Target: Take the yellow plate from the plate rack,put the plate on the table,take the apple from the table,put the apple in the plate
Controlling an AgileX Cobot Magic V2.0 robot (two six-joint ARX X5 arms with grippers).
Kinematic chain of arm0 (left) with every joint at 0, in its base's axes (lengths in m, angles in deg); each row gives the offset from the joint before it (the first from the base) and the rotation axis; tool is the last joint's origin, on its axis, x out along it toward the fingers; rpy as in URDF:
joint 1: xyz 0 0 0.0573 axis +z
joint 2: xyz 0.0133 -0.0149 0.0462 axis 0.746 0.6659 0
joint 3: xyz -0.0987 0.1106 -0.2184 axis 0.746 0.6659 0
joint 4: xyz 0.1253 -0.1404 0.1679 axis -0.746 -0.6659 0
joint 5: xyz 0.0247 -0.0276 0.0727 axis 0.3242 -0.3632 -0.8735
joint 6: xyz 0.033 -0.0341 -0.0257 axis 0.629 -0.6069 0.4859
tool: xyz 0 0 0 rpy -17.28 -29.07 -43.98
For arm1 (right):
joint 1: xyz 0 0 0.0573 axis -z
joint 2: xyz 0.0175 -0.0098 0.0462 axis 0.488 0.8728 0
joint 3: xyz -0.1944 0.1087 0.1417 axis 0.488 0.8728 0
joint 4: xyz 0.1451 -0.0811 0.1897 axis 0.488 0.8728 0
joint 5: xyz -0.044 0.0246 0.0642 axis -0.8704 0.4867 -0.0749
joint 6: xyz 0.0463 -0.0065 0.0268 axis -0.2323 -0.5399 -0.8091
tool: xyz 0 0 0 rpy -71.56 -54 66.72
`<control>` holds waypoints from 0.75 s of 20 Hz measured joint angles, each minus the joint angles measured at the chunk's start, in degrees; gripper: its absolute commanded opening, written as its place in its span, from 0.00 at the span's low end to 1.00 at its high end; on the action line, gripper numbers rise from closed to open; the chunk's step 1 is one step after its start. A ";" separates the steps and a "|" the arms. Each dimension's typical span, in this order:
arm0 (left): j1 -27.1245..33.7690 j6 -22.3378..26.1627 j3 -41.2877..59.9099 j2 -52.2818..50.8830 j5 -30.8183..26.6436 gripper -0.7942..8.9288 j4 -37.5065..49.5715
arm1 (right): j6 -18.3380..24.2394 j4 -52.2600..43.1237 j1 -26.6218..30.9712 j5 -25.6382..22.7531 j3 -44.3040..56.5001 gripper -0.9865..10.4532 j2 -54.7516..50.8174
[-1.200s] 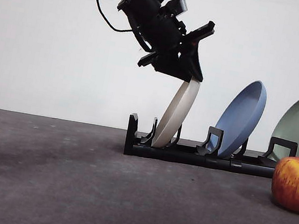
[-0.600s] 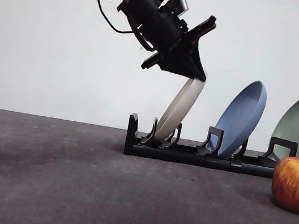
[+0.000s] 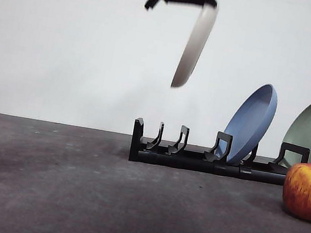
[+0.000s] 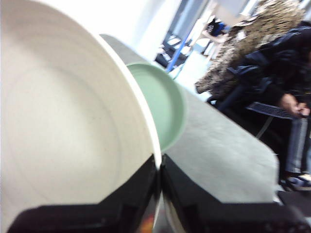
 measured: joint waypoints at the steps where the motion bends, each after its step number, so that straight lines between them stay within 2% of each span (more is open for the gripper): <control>1: 0.02 0.13 0.00 -1.57 0.83 0.07 -2.16 | 0.00 0.00 0.00 0.00 0.00 0.55 0.00; 3: -0.35 2.84 0.02 -5.64 0.35 0.07 -8.48 | 0.00 0.00 0.00 0.00 0.00 0.55 0.00; 4: -0.87 5.27 0.02 -8.17 -1.66 0.07 -12.50 | 0.00 0.00 0.00 0.00 0.00 0.55 0.00; 7: -3.93 14.01 -0.02 -16.31 -12.79 0.07 -25.29 | 0.00 0.00 0.00 0.00 0.00 0.55 0.00; 10: -9.18 20.06 -0.48 -20.61 -24.15 0.07 -36.30 | 0.00 -0.04 -0.02 -0.02 0.00 0.55 0.00; 12: -13.81 22.14 -0.48 -20.22 -31.74 0.07 -43.28 | 0.00 -0.13 0.00 0.00 0.00 0.55 0.00; 15: -21.22 23.10 -0.44 -16.92 -38.58 0.08 -48.98 | 0.00 -0.33 -0.02 0.00 0.00 0.55 0.00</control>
